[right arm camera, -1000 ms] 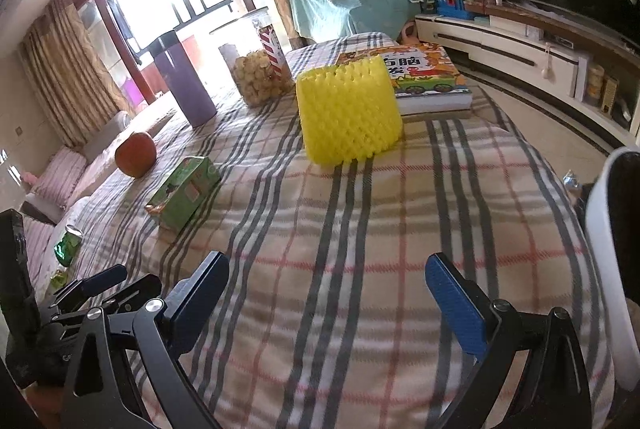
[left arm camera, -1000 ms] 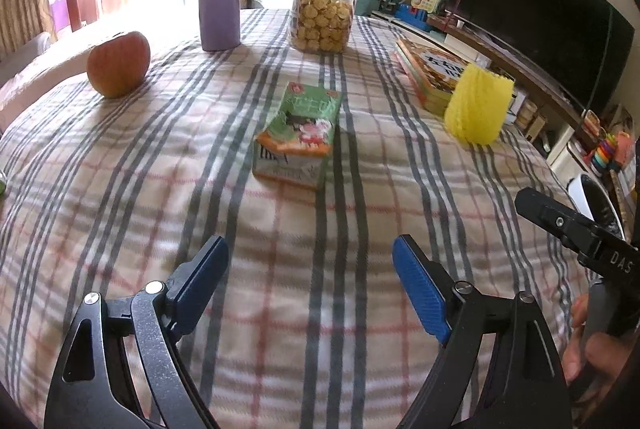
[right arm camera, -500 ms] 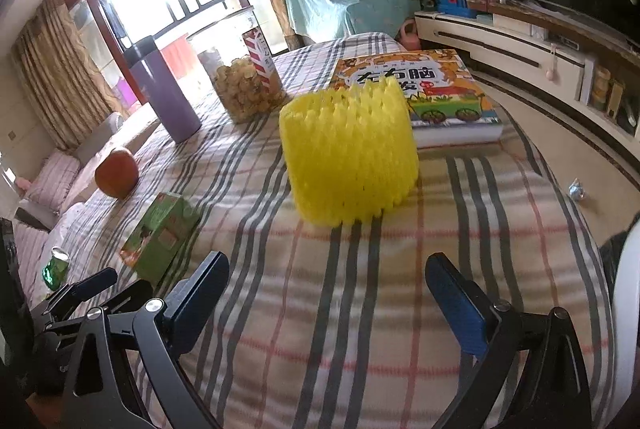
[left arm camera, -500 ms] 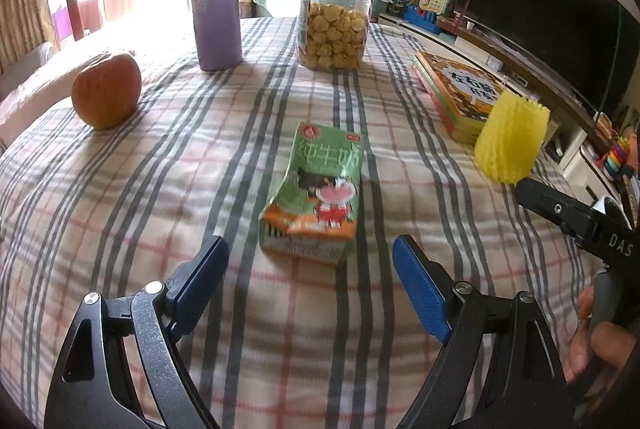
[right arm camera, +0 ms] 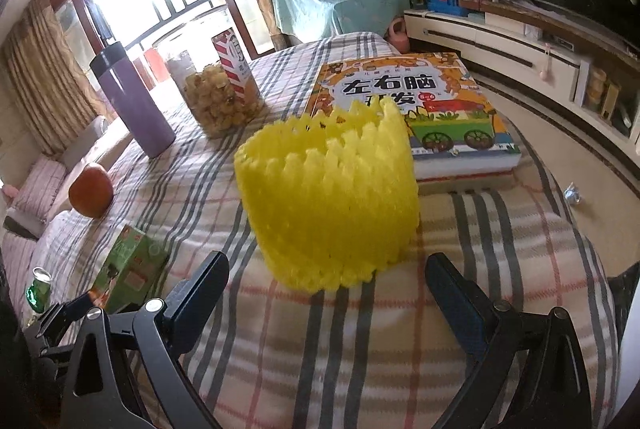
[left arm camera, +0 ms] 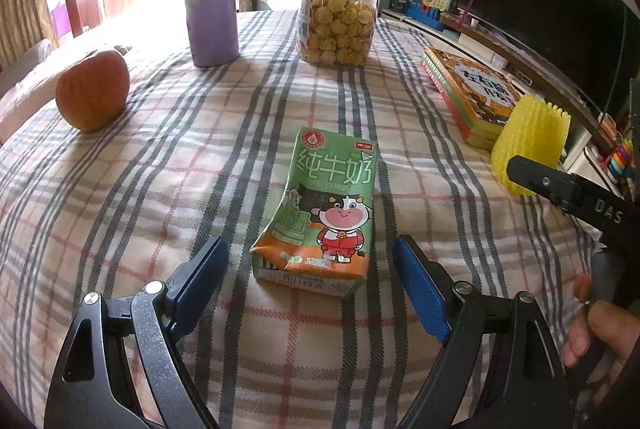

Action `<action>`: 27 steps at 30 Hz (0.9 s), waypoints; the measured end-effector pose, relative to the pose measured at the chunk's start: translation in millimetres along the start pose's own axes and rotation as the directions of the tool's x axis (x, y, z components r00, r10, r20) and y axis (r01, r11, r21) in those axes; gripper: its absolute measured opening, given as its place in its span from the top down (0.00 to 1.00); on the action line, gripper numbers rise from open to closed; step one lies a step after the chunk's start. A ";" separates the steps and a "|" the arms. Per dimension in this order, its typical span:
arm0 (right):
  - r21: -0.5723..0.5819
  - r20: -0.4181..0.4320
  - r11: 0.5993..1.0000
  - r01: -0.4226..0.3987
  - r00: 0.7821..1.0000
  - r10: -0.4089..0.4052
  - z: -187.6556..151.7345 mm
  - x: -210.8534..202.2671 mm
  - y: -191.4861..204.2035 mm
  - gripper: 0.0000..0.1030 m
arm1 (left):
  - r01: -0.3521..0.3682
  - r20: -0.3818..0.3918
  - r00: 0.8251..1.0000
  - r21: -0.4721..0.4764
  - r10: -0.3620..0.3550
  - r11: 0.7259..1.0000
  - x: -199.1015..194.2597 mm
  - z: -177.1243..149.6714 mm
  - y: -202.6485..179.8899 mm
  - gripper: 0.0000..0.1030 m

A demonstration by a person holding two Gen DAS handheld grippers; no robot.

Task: Collect trash
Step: 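Grasp the green milk carton with the left tool while the right tool grasps the yellow foam net, then carry the green milk carton and yellow foam net over the trash bin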

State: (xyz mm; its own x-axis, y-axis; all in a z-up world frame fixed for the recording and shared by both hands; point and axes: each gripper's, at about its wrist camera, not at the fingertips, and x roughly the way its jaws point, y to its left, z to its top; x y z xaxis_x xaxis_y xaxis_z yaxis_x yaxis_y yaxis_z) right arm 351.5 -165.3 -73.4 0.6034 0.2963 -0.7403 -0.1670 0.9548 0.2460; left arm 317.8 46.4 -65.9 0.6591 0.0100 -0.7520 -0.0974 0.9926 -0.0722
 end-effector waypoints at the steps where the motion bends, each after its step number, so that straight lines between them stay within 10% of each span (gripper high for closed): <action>1: -0.001 0.003 1.000 0.005 1.000 -0.005 0.1 1.0 0.0 0.04 | 0.004 0.003 1.000 0.000 -0.004 1.000 -0.1 0.2 -0.2 0.18; 6: -0.009 0.017 1.000 0.023 1.000 -0.023 -0.5 0.9 -0.8 0.37 | 0.015 0.000 1.000 0.022 -0.015 1.000 0.5 0.3 -4.4 0.52; 11: -0.031 0.020 1.000 0.003 1.000 -0.002 -5.5 -7.7 0.9 0.69 | 0.027 0.040 0.999 0.046 -0.029 0.999 -11.8 -3.2 -9.4 0.53; 27: -0.001 0.021 0.997 -0.081 0.996 0.081 -64.0 -71.7 -6.6 0.71 | 0.121 0.039 0.991 0.131 -0.127 0.984 -57.5 -47.0 -60.3 0.53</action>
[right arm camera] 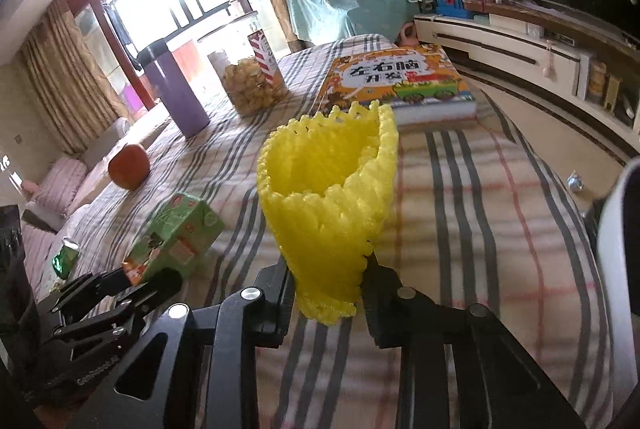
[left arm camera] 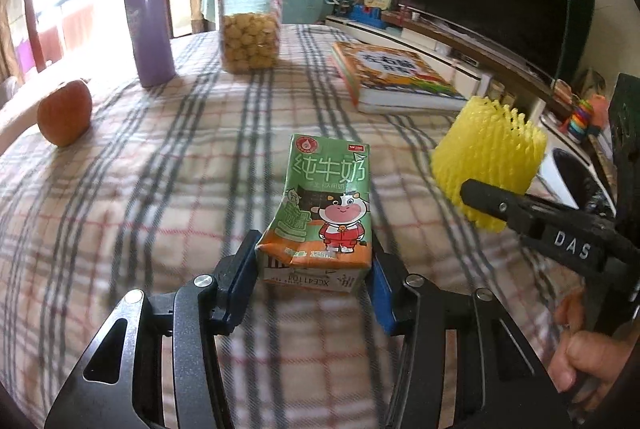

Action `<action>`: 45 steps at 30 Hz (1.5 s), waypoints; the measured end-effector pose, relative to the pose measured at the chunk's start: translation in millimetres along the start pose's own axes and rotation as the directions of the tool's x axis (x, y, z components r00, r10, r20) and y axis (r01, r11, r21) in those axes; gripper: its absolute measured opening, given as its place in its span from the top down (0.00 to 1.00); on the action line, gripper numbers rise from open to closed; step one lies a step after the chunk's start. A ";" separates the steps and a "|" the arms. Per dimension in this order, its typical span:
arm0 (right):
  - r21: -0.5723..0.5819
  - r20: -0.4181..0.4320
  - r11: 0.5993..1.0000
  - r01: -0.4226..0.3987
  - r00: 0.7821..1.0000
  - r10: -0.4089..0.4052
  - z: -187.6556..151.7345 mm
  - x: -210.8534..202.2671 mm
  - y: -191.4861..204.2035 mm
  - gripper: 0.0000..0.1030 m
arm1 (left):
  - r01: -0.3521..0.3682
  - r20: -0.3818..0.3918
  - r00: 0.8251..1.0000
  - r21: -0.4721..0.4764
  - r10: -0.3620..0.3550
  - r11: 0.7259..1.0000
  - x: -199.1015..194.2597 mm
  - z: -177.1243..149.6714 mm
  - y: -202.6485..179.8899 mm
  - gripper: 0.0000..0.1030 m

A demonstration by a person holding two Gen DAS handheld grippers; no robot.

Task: Collect trash
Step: 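Carry the green milk carton and yellow foam net over the trash bin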

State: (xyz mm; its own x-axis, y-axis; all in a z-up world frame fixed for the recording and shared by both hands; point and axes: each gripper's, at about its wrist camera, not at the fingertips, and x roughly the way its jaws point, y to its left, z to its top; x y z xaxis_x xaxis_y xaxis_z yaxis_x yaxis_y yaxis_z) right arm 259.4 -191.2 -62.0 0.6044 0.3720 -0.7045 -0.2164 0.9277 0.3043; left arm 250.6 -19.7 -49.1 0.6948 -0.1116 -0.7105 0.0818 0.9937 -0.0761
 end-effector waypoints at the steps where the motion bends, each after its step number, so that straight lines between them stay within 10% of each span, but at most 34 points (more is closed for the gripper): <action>1: 0.001 0.000 1.000 -0.001 1.000 0.001 -2.5 -3.6 -0.6 0.71 | 0.008 0.000 1.000 0.000 -0.008 1.000 -2.7 -2.3 -3.4 0.53; 45: 0.140 0.120 0.988 0.062 0.990 -0.079 -69.0 -133.1 -64.2 0.71 | 0.197 0.006 0.979 0.185 -0.202 0.963 -55.6 -35.0 -139.0 0.53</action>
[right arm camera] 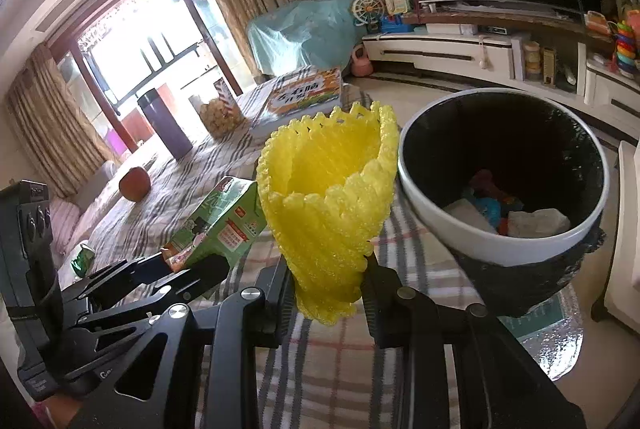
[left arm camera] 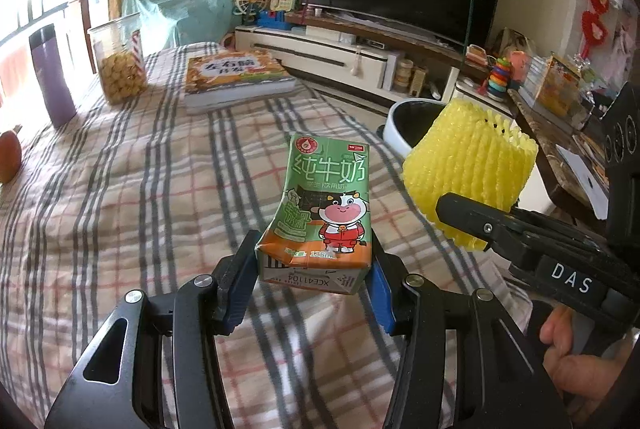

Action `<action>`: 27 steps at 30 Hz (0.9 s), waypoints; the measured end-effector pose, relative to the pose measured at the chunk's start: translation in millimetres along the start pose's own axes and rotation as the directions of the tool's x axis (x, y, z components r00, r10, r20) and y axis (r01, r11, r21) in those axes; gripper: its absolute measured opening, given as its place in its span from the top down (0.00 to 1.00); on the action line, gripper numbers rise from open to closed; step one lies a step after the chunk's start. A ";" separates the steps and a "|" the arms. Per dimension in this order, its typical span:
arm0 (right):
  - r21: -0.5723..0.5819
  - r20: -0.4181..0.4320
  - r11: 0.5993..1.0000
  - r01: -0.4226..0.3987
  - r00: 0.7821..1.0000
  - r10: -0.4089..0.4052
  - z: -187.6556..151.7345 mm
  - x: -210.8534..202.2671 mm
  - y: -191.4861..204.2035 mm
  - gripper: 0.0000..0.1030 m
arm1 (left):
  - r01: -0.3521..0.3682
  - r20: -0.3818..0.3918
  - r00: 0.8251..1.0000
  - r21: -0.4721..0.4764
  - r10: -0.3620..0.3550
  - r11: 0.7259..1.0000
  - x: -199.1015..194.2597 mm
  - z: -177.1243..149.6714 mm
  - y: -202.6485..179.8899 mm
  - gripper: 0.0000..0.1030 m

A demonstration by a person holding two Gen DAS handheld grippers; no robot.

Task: Collect trash
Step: 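Carry the green milk carton and yellow foam net over the trash bin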

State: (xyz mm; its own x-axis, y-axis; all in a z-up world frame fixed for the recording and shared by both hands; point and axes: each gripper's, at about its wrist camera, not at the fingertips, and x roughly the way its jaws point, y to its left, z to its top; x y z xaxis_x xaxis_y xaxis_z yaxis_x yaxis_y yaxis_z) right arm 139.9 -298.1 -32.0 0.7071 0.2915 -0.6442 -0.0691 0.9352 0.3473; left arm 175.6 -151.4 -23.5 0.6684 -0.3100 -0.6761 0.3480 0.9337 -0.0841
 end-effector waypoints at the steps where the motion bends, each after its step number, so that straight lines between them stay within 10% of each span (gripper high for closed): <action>1: 0.004 0.003 1.000 0.000 1.000 0.000 0.1 -1.5 -1.8 0.71 | 0.001 0.000 1.000 0.004 -0.001 1.000 0.4 1.0 -2.4 0.53; 27: 0.082 0.050 0.995 0.062 0.997 -0.066 9.6 -26.6 -49.3 0.71 | 0.063 -0.004 0.998 0.080 -0.063 0.995 18.0 19.2 -48.8 0.53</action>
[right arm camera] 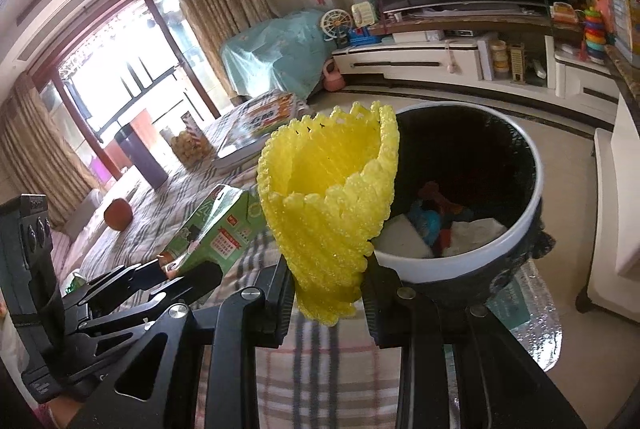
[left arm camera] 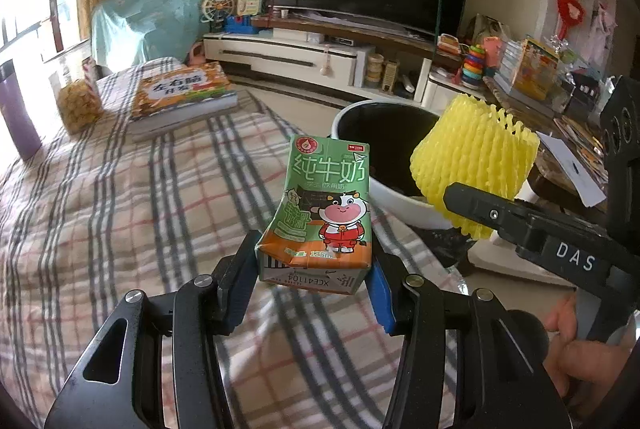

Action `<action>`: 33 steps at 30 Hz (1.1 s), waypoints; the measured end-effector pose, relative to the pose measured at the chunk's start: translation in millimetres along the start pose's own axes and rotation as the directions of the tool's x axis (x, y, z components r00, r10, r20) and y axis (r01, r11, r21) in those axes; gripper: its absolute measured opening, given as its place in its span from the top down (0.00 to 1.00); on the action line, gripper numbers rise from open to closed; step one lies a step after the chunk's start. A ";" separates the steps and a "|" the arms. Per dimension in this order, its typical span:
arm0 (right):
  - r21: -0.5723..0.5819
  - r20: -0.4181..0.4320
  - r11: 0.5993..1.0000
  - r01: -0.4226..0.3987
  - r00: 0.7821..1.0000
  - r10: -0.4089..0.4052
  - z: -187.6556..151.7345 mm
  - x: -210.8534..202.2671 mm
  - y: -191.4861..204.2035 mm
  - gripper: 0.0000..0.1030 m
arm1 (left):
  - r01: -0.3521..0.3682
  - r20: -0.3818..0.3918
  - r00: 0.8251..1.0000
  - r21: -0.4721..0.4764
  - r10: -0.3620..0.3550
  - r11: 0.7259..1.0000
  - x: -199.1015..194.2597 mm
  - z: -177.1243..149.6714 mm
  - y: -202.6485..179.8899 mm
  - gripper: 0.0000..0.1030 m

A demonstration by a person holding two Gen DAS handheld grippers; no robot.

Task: Collect trash
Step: 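Carry the green milk carton and yellow foam net over the trash bin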

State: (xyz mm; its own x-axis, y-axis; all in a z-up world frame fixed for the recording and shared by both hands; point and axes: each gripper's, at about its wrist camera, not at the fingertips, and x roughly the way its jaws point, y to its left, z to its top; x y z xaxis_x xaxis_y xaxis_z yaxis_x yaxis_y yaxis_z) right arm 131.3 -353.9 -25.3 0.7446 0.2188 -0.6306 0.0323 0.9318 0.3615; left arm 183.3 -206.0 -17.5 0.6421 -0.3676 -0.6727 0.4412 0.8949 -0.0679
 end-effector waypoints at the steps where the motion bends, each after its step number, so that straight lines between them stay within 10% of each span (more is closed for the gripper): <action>1: 0.002 0.002 1.000 0.004 1.000 -0.004 1.0 -0.6 -2.3 0.71 | 0.003 -0.001 1.000 0.003 -0.003 1.000 1.2 1.3 -2.2 0.53; 33: 0.069 0.007 0.995 0.071 0.997 -0.072 36.0 2.5 -64.0 0.70 | 0.044 -0.007 0.999 0.070 -0.044 0.997 37.5 41.7 -49.8 0.53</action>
State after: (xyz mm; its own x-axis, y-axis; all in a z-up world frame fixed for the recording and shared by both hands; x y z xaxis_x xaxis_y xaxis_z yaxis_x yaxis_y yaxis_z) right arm 155.0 -423.4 -25.3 0.7449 0.1490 -0.6503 0.1313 0.9229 0.3619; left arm 211.5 -274.9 -8.6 0.6180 -0.4047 -0.6740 0.5117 0.8579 -0.0459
